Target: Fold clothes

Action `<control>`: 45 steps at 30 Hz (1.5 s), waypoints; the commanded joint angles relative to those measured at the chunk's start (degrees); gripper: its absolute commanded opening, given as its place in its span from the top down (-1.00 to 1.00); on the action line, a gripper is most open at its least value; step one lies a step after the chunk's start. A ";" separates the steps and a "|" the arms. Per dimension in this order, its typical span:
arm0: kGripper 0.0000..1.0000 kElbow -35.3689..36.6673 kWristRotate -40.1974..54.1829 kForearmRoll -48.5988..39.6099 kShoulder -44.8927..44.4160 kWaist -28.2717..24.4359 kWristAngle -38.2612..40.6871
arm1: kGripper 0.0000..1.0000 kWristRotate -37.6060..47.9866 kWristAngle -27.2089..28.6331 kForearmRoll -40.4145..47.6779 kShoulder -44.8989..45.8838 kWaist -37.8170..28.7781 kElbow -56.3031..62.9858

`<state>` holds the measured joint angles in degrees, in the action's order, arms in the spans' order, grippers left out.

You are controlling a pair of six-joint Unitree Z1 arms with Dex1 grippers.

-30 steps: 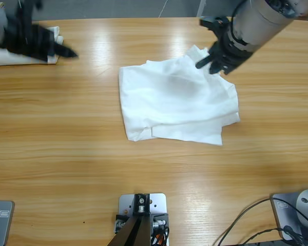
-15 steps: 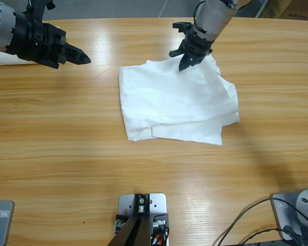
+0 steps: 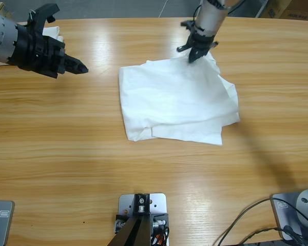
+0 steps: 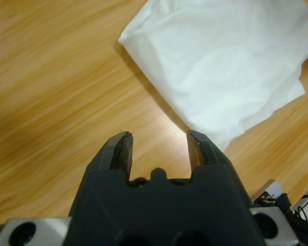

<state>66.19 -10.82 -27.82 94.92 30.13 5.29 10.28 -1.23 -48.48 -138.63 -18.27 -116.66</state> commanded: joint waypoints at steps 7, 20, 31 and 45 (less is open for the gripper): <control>0.17 -1.14 0.33 1.80 0.90 -0.19 0.60 | 1.00 -2.65 4.57 -1.76 0.52 7.84 0.73; 0.34 7.42 25.29 -8.72 4.31 11.04 7.15 | 1.00 -15.48 -3.94 0.88 28.71 4.20 28.47; 1.00 22.03 29.31 -14.37 25.00 11.99 4.15 | 1.00 -13.79 -4.22 5.06 27.18 2.80 31.74; 1.00 16.72 28.14 -15.69 29.24 18.39 5.38 | 1.00 -13.62 -4.22 10.43 26.89 3.24 37.28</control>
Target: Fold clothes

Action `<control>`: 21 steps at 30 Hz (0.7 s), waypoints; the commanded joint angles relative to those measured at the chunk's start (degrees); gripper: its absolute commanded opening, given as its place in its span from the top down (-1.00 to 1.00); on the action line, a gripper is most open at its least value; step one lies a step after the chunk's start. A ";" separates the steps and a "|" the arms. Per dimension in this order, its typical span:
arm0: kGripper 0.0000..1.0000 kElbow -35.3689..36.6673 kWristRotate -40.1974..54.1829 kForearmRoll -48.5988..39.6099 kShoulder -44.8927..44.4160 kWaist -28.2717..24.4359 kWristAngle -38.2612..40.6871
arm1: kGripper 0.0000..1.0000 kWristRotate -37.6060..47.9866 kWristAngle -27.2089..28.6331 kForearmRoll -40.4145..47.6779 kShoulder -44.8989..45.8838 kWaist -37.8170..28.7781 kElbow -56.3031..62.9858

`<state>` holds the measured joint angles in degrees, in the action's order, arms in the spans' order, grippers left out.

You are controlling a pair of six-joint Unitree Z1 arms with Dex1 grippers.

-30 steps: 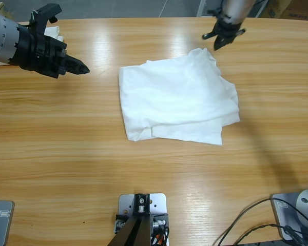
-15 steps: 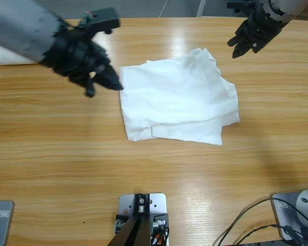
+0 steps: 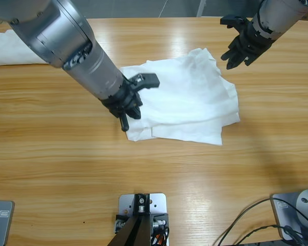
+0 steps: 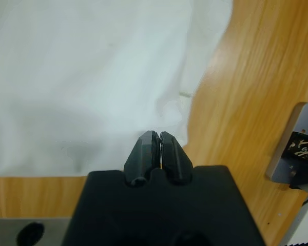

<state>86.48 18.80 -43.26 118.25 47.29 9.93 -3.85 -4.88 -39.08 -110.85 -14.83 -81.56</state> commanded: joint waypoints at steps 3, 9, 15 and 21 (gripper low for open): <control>1.00 -3.79 -1.77 0.09 6.67 1.23 -0.07 | 1.00 0.51 -0.56 1.44 -0.51 -0.11 3.25; 1.00 -4.42 -2.37 0.72 7.94 1.44 -0.35 | 1.00 0.51 -0.56 2.96 0.54 -0.11 6.21; 1.00 -13.79 -2.89 4.22 5.88 2.05 -0.09 | 1.00 0.71 -0.48 3.17 1.14 0.89 6.24; 1.00 -21.68 -3.79 7.05 3.32 2.11 -0.18 | 1.00 0.86 -0.48 3.26 1.49 0.95 6.51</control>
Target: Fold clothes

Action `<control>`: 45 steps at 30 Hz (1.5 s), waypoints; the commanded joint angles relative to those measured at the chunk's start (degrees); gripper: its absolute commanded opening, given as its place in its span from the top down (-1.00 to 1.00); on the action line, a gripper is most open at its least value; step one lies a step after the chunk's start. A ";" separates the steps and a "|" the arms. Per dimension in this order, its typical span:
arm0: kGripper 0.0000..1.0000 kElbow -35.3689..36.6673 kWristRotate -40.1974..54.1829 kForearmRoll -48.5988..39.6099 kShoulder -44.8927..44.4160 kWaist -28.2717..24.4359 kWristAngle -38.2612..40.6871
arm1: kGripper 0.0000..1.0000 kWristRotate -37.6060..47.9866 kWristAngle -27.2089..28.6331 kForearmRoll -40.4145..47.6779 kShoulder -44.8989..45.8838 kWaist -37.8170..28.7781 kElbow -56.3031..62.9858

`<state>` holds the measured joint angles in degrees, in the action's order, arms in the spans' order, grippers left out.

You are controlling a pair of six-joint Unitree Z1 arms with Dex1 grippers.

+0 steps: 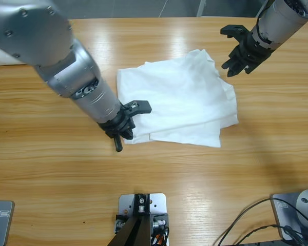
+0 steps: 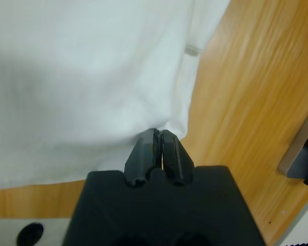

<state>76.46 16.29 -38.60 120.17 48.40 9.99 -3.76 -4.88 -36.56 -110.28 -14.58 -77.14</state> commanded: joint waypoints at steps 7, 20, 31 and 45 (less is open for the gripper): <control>1.00 -15.53 -1.79 2.47 -0.99 1.00 -0.11 | 1.00 -4.62 -19.94 1.64 3.02 -3.56 -0.34; 1.00 -15.76 -2.03 2.82 -1.08 1.00 0.54 | 1.00 -4.57 -40.87 8.24 -15.90 -12.95 -8.65; 1.00 -16.08 -2.05 3.18 -1.35 1.00 1.00 | 1.00 -1.28 -27.76 9.82 -23.52 -15.02 -14.00; 1.00 -16.15 -2.14 3.44 -0.70 1.00 1.65 | 1.00 1.69 -9.14 5.44 -27.55 -9.06 -22.40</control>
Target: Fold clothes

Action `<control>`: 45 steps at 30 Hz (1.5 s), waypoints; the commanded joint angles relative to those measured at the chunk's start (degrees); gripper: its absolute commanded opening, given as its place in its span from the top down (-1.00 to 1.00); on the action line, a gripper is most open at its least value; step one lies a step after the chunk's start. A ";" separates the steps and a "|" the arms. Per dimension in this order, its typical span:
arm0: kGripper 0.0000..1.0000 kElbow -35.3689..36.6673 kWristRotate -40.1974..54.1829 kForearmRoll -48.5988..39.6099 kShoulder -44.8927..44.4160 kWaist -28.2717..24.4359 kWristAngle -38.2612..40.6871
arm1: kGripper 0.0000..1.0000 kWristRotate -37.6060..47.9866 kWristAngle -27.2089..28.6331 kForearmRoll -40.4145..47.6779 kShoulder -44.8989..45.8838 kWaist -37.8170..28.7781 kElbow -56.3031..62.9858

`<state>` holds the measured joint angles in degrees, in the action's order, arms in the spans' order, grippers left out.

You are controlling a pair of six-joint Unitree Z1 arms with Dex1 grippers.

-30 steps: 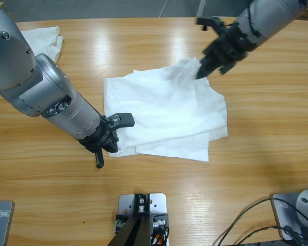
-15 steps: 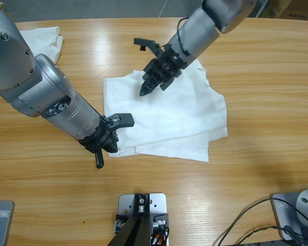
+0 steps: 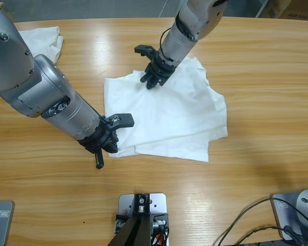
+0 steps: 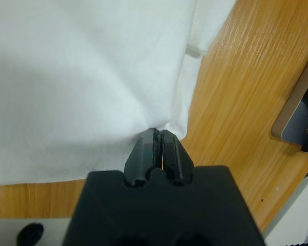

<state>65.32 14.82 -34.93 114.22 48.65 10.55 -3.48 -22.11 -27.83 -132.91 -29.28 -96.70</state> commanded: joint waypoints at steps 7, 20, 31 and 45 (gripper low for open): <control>1.00 -5.03 -0.85 0.05 5.58 0.74 1.22 | 1.00 1.14 12.25 -5.92 -1.74 10.24 -2.98; 1.00 -5.12 -1.09 0.56 5.51 0.74 1.22 | 1.00 -1.60 6.06 -12.60 23.17 5.78 5.49; 1.00 -5.12 -2.43 2.50 6.16 0.56 2.37 | 1.00 15.50 6.88 17.16 20.00 -1.76 40.45; 1.00 -5.56 -3.48 2.81 5.58 0.56 2.81 | 1.00 24.70 15.34 12.39 20.34 -1.92 49.79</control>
<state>64.13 12.00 -32.46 114.22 48.42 12.47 17.26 -10.89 -11.53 -110.22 -31.23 -54.13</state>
